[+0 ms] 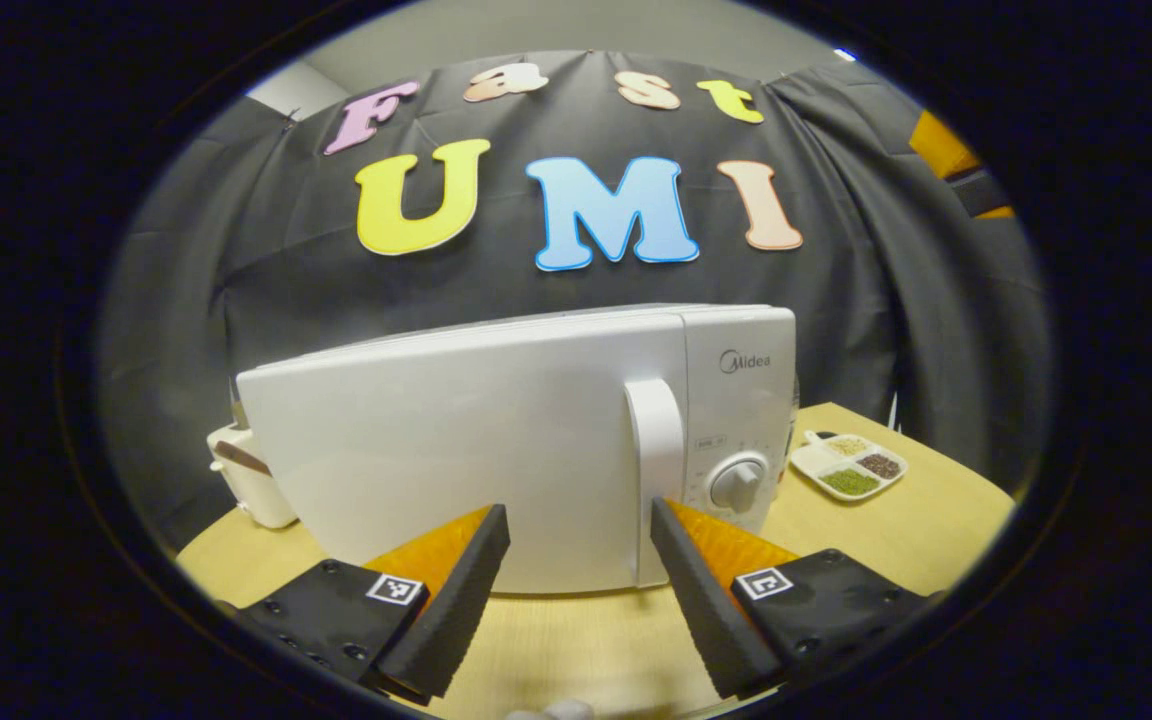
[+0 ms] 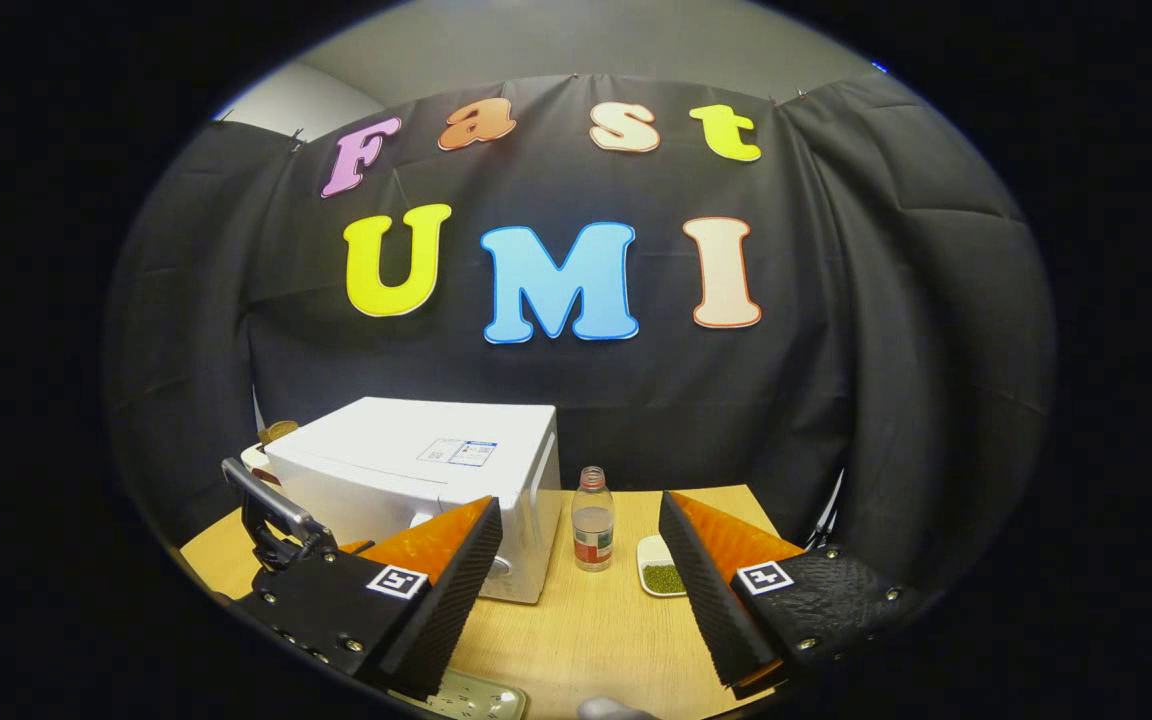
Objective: Open the microwave oven with the left hand, put the food in, and close the microwave oven.
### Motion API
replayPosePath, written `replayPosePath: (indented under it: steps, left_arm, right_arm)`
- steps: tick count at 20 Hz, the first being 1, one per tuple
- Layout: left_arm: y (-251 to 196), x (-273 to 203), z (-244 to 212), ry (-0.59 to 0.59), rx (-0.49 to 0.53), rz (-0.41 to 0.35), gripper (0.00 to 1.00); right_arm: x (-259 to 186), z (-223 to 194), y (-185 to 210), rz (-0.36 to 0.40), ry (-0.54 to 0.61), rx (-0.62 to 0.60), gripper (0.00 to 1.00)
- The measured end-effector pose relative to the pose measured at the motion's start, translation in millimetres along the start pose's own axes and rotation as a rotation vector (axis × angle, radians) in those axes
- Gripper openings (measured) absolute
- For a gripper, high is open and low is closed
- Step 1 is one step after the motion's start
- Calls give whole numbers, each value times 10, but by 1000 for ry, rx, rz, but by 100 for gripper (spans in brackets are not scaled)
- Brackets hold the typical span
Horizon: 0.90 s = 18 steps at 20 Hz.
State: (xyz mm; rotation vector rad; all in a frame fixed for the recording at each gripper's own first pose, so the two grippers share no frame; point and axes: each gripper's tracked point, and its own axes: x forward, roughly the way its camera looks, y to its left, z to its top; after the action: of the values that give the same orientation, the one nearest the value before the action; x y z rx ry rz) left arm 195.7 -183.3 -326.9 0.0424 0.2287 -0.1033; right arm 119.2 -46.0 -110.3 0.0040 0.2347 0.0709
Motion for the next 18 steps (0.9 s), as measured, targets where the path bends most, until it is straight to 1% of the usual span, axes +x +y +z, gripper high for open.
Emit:
replayPosePath:
  steps: [1,2,3,4,5,6,8,9,10,11,13,15,17,18]
  left_arm:
    - [-14,-32,57,-17,-19,-8,98]
    - [-27,-72,71,-3,-22,-19,100]
    - [-9,-136,107,7,-4,-18,100]
    - [23,-220,202,0,17,-18,98]
    - [75,-339,335,-15,31,-17,95]
    - [146,-464,489,-27,34,-15,99]
    - [316,-735,818,-55,34,-5,100]
    - [413,-877,999,-73,37,2,95]
    - [493,-1014,1176,-93,38,-4,99]
    - [590,-1164,1334,-111,39,2,97]
    - [789,-1444,1621,-138,31,11,95]
    - [985,-1719,1858,-151,12,23,97]
    - [1167,-2000,2109,-179,-2,36,95]
    - [1238,-2129,2197,-187,-6,35,99]
  right_arm:
    - [-32,12,-3,2,-5,3,96]
    - [-52,39,-14,-2,-16,-1,96]
    - [-69,47,-34,-9,-19,-5,96]
    - [-103,53,-27,-8,-16,0,96]
    - [-140,100,-15,-8,-24,9,97]
    - [-179,147,-4,-9,-33,12,96]
    - [-297,290,9,-16,-64,-12,96]
    - [-350,354,21,-17,-79,-19,96]
    - [-410,414,38,-22,-92,-22,96]
    - [-477,448,56,-26,-98,-16,96]
    - [-623,567,107,-30,-117,0,96]
    - [-757,666,145,-36,-141,-1,96]
    - [-892,750,173,-44,-160,-16,96]
    - [-954,790,184,-50,-169,-14,96]
